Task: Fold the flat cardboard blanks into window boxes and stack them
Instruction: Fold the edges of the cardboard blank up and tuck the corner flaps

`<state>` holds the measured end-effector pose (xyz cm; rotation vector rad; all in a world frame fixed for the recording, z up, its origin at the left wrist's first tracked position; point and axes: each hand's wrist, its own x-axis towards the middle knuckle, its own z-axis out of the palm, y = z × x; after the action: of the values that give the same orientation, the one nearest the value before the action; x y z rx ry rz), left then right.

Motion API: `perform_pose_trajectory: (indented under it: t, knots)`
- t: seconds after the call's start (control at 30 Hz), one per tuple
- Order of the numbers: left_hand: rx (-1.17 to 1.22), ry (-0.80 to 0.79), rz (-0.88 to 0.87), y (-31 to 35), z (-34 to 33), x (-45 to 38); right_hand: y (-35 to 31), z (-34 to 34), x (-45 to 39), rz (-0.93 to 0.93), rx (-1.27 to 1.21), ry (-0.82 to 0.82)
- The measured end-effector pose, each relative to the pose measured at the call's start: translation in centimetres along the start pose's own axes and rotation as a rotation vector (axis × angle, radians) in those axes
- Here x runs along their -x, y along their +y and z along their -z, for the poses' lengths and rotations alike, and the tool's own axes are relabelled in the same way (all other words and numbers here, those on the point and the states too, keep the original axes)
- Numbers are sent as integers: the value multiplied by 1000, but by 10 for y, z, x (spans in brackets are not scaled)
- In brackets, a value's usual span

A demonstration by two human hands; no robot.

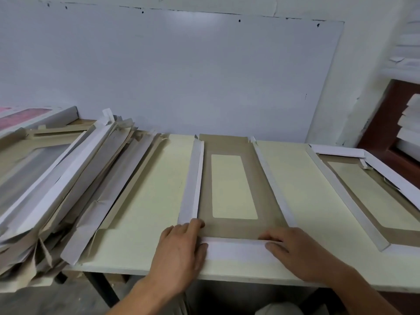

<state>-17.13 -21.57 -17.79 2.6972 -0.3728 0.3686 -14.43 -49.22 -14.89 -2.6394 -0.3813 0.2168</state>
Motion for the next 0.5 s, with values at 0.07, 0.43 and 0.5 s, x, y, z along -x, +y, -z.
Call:
perform_pose_trajectory:
  t: [0.07,0.43,0.5]
  knots:
    - [-20,5,25,3,-3,0,-3,-13,7,4,97,130]
    - [-242,-46,-326,1,-16,4,-11,-68,19,136,232,76]
    - [-246,-61,-312,-6,-9,6,-2,-63,21,140,261,99]
